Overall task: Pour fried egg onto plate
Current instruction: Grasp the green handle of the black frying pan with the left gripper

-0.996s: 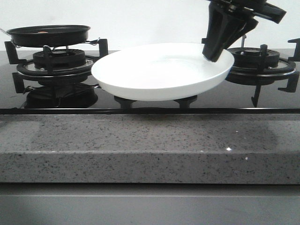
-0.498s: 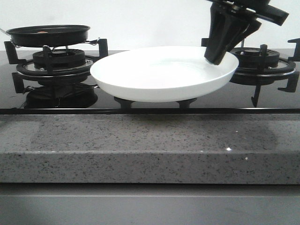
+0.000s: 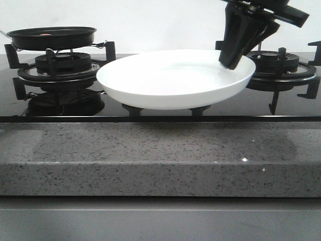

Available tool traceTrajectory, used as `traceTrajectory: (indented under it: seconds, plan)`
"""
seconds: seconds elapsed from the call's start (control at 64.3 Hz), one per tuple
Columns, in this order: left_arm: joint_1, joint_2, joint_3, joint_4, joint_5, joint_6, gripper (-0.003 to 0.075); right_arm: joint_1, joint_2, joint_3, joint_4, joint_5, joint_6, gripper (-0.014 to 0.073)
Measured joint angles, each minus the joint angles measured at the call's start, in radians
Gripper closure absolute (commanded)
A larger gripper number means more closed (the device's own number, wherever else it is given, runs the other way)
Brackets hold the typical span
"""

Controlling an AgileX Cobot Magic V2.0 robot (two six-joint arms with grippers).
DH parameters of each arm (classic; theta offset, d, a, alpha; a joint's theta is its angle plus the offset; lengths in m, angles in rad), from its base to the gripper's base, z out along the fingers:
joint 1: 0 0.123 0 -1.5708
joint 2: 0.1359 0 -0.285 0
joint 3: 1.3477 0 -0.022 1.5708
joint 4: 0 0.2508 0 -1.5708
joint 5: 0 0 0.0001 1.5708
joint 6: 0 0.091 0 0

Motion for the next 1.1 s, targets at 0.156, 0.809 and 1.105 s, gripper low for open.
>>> traceTrajectory:
  seconds: [0.156, 0.809, 1.105]
  plan:
    - [0.047, 0.153, -0.090, -0.136, 0.106, 0.002, 0.0059, 0.000, 0.000, 0.000, 0.000, 0.000, 0.000, 0.0652]
    - [0.412, 0.596, -0.199, -0.941, 0.569, 0.545, 0.0059, 0.000, 0.000, 0.000, 0.000, 0.002, -0.002, 0.0652]
    - [0.412, 0.792, -0.366, -0.963, 0.664, 0.559, 0.0059, 0.000, 0.000, 0.000, 0.000, 0.002, -0.002, 0.0652]
